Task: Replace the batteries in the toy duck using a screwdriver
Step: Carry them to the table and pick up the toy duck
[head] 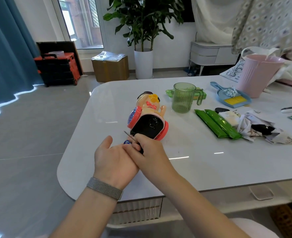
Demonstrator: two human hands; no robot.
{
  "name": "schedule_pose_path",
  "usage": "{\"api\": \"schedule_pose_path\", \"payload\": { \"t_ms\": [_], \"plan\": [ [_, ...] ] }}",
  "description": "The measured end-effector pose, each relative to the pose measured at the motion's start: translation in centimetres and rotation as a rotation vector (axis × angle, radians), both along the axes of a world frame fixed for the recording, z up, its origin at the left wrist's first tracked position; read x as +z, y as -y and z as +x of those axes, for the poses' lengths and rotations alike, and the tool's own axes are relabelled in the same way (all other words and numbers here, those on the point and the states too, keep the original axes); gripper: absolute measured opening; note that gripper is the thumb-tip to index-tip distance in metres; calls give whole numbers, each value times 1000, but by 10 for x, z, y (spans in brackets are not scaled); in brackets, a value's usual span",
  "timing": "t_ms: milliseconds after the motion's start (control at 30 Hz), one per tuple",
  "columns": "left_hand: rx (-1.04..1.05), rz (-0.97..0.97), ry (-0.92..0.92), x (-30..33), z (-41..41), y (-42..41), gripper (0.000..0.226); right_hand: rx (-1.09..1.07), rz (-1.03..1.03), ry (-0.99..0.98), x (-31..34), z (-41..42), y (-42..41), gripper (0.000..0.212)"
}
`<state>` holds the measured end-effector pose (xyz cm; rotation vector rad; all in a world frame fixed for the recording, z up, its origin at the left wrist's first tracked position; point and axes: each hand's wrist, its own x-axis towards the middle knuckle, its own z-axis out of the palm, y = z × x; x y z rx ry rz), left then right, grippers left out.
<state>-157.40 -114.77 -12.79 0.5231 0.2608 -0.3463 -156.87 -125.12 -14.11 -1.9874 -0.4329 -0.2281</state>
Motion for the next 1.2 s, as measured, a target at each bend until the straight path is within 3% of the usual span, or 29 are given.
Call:
{"api": "schedule_pose_path", "payload": {
  "t_ms": [167, 267, 400, 500, 567, 633, 800, 867, 1000, 1100, 1200],
  "plan": [
    [-51, -26, -18, 1, 0, 8, 79, -64, -213, 112, -9, 14, 8, 42],
    [-55, -45, -21, 5, 0, 10, 78, -118, -181, 167, -8, 22, 14, 39],
    [-72, -68, 1, 13, 2, 7, 76, -182, 122, 43, 1, 28, 23, 45],
    [-20, -21, -13, 19, 4, 6, 72, -180, 463, -95, 21, 29, 34, 31],
    [-22, 93, -47, 21, 5, 7, 63, -215, 688, -79, 37, 34, 53, 31],
    [-52, 177, -98, 19, 5, 8, 53, -336, 739, -5, 45, 48, 80, 34],
    [-98, 199, -192, 12, 7, 10, 39, -629, 308, -91, 2, 103, 124, 29],
    [-110, 300, -164, 9, 11, 9, 33, -616, 132, -125, -18, 117, 132, 29],
    [-148, 654, -66, 7, 19, 12, 22, -538, -304, 21, -37, 137, 140, 46],
    [-156, 861, 32, 9, 20, 16, 17, -442, -500, 92, -48, 145, 146, 51],
    [-180, 917, 90, 12, 18, 17, 15, -486, -581, 80, -59, 151, 151, 48]
  ]
}}
